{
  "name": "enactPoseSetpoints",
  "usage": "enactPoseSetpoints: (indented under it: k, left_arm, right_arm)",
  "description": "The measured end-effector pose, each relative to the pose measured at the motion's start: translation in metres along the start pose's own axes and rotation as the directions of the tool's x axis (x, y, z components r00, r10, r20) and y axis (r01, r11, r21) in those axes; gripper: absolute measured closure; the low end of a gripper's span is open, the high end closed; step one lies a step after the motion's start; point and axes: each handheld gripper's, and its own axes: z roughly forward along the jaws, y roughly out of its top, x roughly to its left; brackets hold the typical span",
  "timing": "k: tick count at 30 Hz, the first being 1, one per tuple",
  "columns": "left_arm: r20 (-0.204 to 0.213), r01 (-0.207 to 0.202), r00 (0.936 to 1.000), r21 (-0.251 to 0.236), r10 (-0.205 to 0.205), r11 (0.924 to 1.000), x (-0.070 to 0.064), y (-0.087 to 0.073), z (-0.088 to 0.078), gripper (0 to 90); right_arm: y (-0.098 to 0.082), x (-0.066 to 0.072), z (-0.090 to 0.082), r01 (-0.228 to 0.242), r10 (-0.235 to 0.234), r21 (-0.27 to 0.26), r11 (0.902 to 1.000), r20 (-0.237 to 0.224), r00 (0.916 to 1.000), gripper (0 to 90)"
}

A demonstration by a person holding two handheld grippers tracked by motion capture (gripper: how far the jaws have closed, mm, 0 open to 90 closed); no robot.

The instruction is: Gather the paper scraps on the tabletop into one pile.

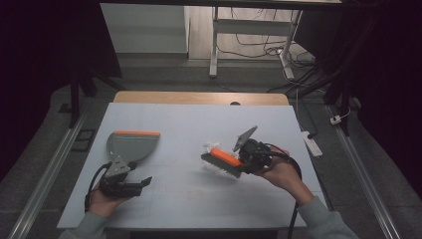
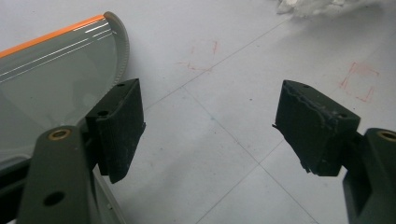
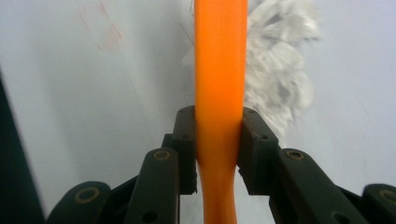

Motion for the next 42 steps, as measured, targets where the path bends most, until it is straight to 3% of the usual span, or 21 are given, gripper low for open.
enactPoseSetpoints:
  k: [3,5,6,8,10,13,15,17,19,20,25,28,30,32,34,38,40,42]
  left_arm:
    - [0.006,-0.01,0.9999,-0.001,0.01,1.0,-0.002,0.001,0.0,24.8]
    - [0.015,-0.021,0.9997,-0.002,0.021,0.9998,-0.004,0.002,0.0,24.8]
    - [0.018,-0.028,0.9995,-0.001,0.028,0.9996,-0.005,0.003,0.001,24.8]
    - [0.027,-0.036,0.999,-0.001,0.036,0.9993,-0.006,0.004,0.002,24.8]
    - [0.032,-0.042,0.9986,0.002,0.042,0.9991,-0.007,0.004,0.003,24.8]
    - [0.038,-0.046,0.9982,0.0,0.046,0.9989,-0.007,0.004,0.003,24.8]
    - [0.042,-0.045,0.9981,-0.005,0.045,0.999,-0.007,0.005,0.003,24.8]
    - [0.044,-0.044,0.9981,-0.006,0.044,0.999,-0.006,0.005,0.003,24.9]
    - [0.044,-0.042,0.9981,-0.006,0.042,0.9991,-0.006,0.005,0.003,24.9]
    - [0.043,-0.041,0.9982,-0.005,0.041,0.9991,-0.006,0.005,0.003,24.9]
    - [0.037,-0.038,0.9986,-0.003,0.038,0.9993,-0.006,0.005,0.003,24.9]
    - [0.034,-0.036,0.9988,-0.003,0.036,0.9993,-0.006,0.004,0.003,24.9]
    - [0.033,-0.034,0.9989,-0.001,0.034,0.9994,-0.006,0.004,0.003,24.9]
    - [0.032,-0.033,0.9989,0.002,0.033,0.9994,-0.005,0.004,0.003,24.9]
    - [0.031,-0.033,0.999,0.002,0.032,0.9995,-0.005,0.004,0.003,24.9]
    - [0.028,-0.03,0.9991,0.003,0.03,0.9995,-0.005,0.004,0.004,24.9]
    - [0.026,-0.029,0.9992,0.004,0.029,0.9996,-0.005,0.004,0.004,24.9]
    - [0.025,-0.028,0.9993,0.006,0.028,0.9996,-0.005,0.004,0.004,24.9]
  right_arm:
    - [-0.016,-0.002,-0.018,-0.126,0.127,-0.034,0.9915,0.047,0.9908,70.5]
    - [-0.028,-0.003,-0.025,-0.224,0.225,-0.035,0.9741,0.055,0.9727,70.5]
    - [-0.034,-0.005,-0.026,-0.262,0.262,-0.021,0.9649,0.082,0.9614,70.5]
    - [-0.046,-0.009,-0.029,-0.348,0.343,0.014,0.9375,0.139,0.9292,70.6]
    - [-0.057,-0.018,-0.031,-0.447,0.436,0.035,0.8941,0.163,0.8852,70.6]
    - [-0.071,-0.033,-0.028,-0.55,0.529,0.066,0.8322,0.201,0.8243,70.6]
    - [-0.076,-0.043,-0.023,-0.601,0.574,0.095,0.7935,0.211,0.7911,70.6]
    - [-0.077,-0.049,-0.017,-0.63,0.598,0.129,0.766,0.217,0.7716,70.6]
    - [-0.074,-0.053,-0.01,-0.64,0.61,0.135,0.7567,0.207,0.7651,70.6]
    - [-0.07,-0.053,-0.007,-0.638,0.608,0.141,0.7573,0.203,0.7673,70.6]
    - [-0.04,-0.049,0.009,-0.589,0.557,0.165,0.791,0.203,0.805,70.6]
    - [-0.024,-0.047,0.015,-0.578,0.557,0.139,0.8038,0.165,0.8139,70.6]
    - [-0.015,-0.046,0.015,-0.562,0.546,0.114,0.8189,0.148,0.8247,70.7]
    - [-0.01,-0.046,0.013,-0.556,0.544,0.075,0.828,0.132,0.8286,70.6]
    - [-0.009,-0.047,0.01,-0.561,0.556,0.035,0.8271,0.093,0.8258,70.6]
    - [-0.013,-0.048,-0.001,-0.553,0.553,-0.025,0.8327,0.089,0.8284,70.6]
    - [-0.017,-0.049,-0.008,-0.554,0.558,-0.061,0.8299,0.092,0.8248,70.6]
    - [-0.023,-0.052,-0.016,-0.567,0.573,-0.094,0.8187,0.082,0.8151,70.6]
